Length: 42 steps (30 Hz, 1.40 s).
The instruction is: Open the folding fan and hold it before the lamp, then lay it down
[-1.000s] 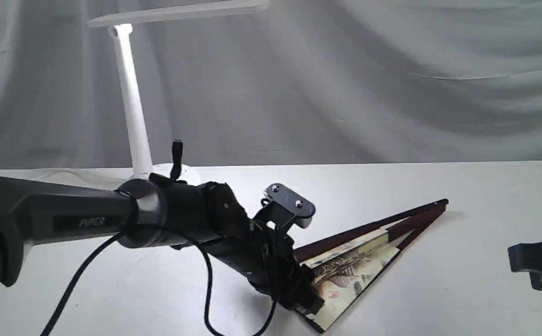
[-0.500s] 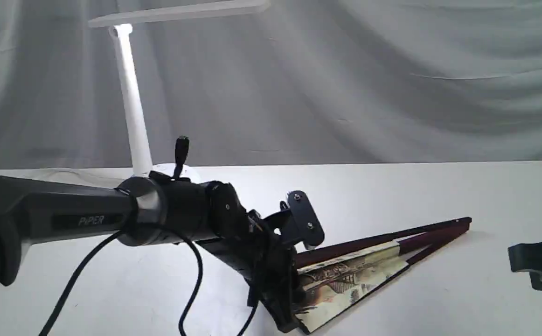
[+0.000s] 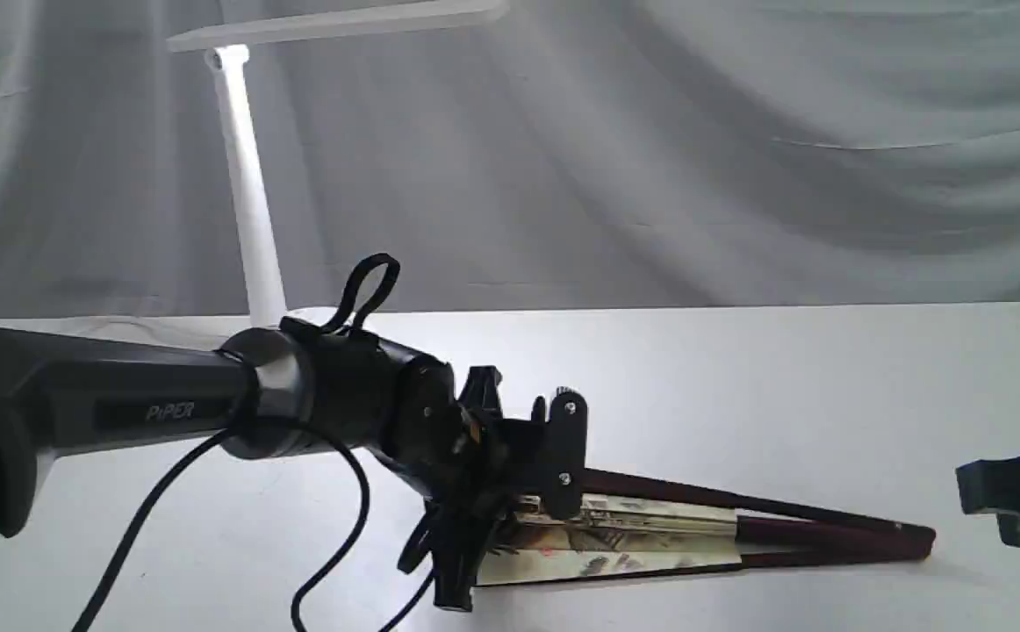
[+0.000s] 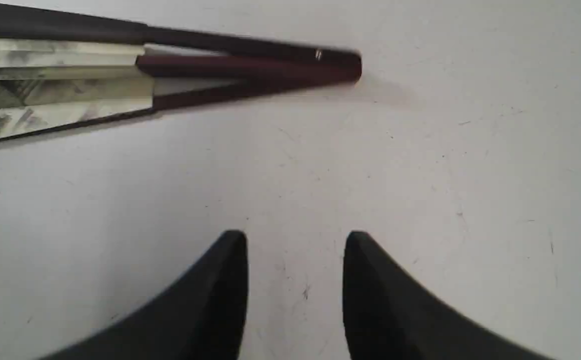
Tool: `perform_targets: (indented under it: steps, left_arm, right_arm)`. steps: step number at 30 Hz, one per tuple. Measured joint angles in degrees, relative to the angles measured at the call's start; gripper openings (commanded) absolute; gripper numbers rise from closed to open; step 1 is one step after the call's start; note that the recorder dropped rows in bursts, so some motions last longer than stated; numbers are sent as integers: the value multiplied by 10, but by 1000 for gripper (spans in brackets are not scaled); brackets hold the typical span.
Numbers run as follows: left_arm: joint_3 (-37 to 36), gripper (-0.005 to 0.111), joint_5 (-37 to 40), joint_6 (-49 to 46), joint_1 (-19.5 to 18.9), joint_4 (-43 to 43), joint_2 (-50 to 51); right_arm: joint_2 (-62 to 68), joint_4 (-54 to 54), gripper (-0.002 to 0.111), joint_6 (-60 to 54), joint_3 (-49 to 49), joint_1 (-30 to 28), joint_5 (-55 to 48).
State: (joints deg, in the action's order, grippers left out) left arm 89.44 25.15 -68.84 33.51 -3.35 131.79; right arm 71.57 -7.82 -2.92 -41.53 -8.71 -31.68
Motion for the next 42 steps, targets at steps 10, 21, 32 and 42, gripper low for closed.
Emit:
perform_targets:
  steps: [10,21,32,42]
  left_arm:
    - [0,10,-84,-16,0,61,0]
    - [0,12,-131,-18,0,-2,-2]
    - [0,12,-46,-102,0,-18,-2]
    - [0,12,-17,-267,-6,-89,-3]
  right_arm:
    - [0,-2,33,-21,0,0,0]
    - [0,-69,33,-104,0,0,-14]
    - [0,-76,33,-111,0,0,-17]
    - [0,-77,33,-111,0,0,-20]
